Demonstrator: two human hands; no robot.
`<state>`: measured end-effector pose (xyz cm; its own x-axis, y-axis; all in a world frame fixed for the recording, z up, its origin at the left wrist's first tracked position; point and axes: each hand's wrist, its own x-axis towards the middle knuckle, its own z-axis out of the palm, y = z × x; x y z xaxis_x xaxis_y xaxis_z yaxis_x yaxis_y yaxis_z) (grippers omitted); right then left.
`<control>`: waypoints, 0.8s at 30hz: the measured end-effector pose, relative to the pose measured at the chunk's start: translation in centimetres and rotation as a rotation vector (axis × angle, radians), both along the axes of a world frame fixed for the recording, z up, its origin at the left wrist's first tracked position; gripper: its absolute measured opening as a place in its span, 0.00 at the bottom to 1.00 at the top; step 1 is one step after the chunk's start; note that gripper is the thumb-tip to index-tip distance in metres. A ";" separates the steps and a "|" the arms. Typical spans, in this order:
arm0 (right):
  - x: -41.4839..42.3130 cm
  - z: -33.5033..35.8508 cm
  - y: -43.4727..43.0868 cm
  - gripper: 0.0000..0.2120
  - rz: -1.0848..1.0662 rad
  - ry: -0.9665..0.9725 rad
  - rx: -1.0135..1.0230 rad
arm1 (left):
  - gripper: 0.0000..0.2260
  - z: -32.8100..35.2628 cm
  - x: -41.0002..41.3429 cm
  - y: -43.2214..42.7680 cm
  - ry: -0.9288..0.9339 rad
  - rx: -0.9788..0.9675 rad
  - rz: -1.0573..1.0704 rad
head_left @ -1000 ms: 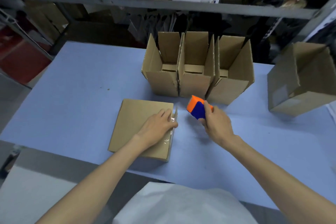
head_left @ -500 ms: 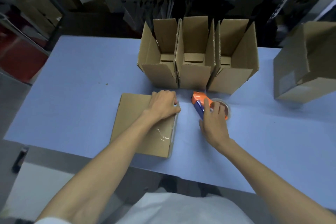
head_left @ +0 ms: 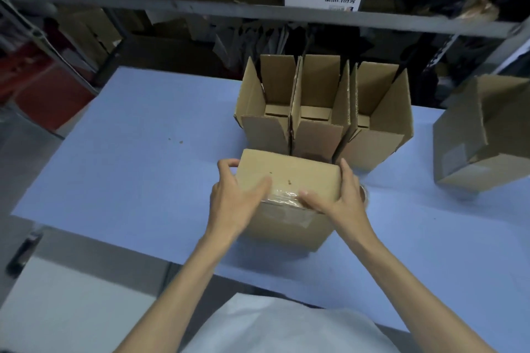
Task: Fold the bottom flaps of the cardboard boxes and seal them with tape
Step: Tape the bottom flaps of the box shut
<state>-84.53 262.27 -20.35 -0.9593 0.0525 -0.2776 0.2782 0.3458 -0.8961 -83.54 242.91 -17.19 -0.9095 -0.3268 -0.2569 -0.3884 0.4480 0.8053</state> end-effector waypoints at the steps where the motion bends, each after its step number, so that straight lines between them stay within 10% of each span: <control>1: 0.0 0.0 -0.5 0.62 -0.006 -0.027 0.012 | 0.29 -0.3 0.2 0.2 -0.031 -0.029 -0.002; 16: -2.0 -0.3 -2.2 0.50 -0.112 -0.010 0.103 | 0.27 -1.1 -0.6 0.1 -0.107 0.085 0.129; 21: -2.8 0.4 -1.7 0.31 -0.272 -0.101 -0.211 | 0.26 -1.3 -1.3 -0.2 -0.129 0.110 0.157; 24: -1.9 1.0 -2.1 0.27 -0.087 0.289 0.022 | 0.28 -1.3 -2.0 0.0 -0.117 0.046 0.126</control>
<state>-86.47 260.19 -19.36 -0.9899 0.1412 0.0086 0.0420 0.3517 -0.9352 -85.56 242.96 -18.51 -0.8253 -0.4214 -0.3759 -0.5314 0.3540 0.7696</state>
